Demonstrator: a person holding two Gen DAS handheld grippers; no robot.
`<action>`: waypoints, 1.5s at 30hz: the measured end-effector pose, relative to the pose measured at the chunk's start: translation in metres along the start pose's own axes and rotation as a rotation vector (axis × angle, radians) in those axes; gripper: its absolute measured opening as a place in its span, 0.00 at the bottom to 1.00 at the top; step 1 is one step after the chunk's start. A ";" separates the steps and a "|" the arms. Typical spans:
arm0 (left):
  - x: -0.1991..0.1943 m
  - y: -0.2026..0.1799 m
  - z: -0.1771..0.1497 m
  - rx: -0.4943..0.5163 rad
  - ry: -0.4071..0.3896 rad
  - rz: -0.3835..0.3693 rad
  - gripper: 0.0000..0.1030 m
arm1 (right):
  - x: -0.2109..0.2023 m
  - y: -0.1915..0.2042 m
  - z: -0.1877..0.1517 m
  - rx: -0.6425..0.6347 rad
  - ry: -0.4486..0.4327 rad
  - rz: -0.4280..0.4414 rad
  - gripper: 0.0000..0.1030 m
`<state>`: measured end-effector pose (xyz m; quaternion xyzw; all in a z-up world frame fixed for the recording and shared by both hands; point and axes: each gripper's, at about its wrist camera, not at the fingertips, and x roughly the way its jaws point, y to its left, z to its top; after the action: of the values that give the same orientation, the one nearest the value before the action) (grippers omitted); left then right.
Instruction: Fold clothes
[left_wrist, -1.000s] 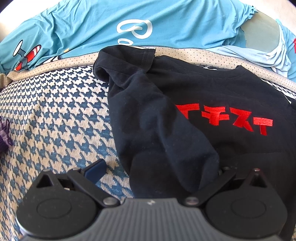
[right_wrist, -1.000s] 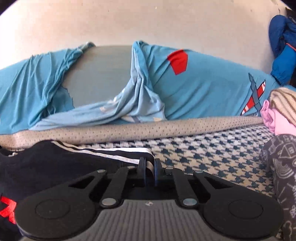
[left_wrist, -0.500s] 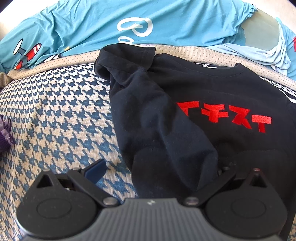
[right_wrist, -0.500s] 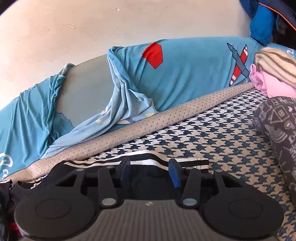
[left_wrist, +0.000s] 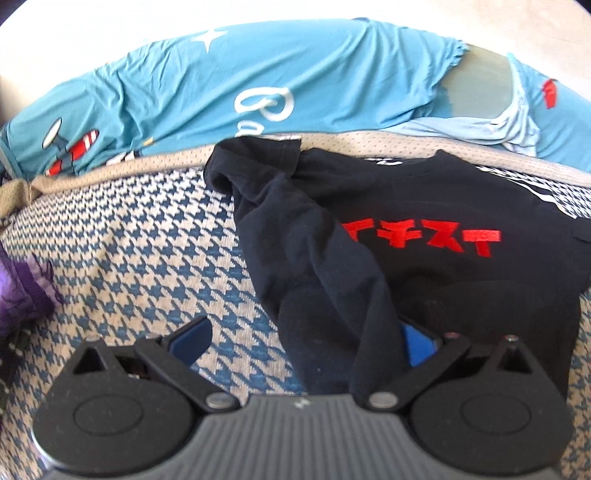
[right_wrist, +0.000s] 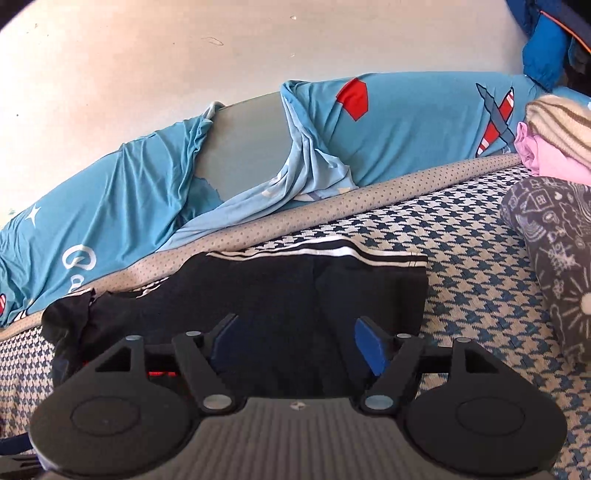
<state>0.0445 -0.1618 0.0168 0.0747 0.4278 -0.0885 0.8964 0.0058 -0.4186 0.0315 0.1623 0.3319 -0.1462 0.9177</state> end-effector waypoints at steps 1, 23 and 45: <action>-0.005 -0.001 -0.003 0.015 -0.018 0.002 1.00 | -0.006 0.000 -0.004 0.003 0.005 0.007 0.67; -0.071 0.021 -0.092 0.040 -0.069 -0.038 1.00 | -0.081 0.001 -0.108 0.052 0.150 0.036 0.74; -0.045 0.034 -0.124 -0.040 0.031 -0.044 1.00 | -0.073 0.037 -0.156 -0.192 0.162 -0.013 0.86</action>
<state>-0.0690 -0.0984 -0.0230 0.0486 0.4447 -0.0983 0.8889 -0.1221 -0.3120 -0.0270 0.0829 0.4187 -0.1063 0.8981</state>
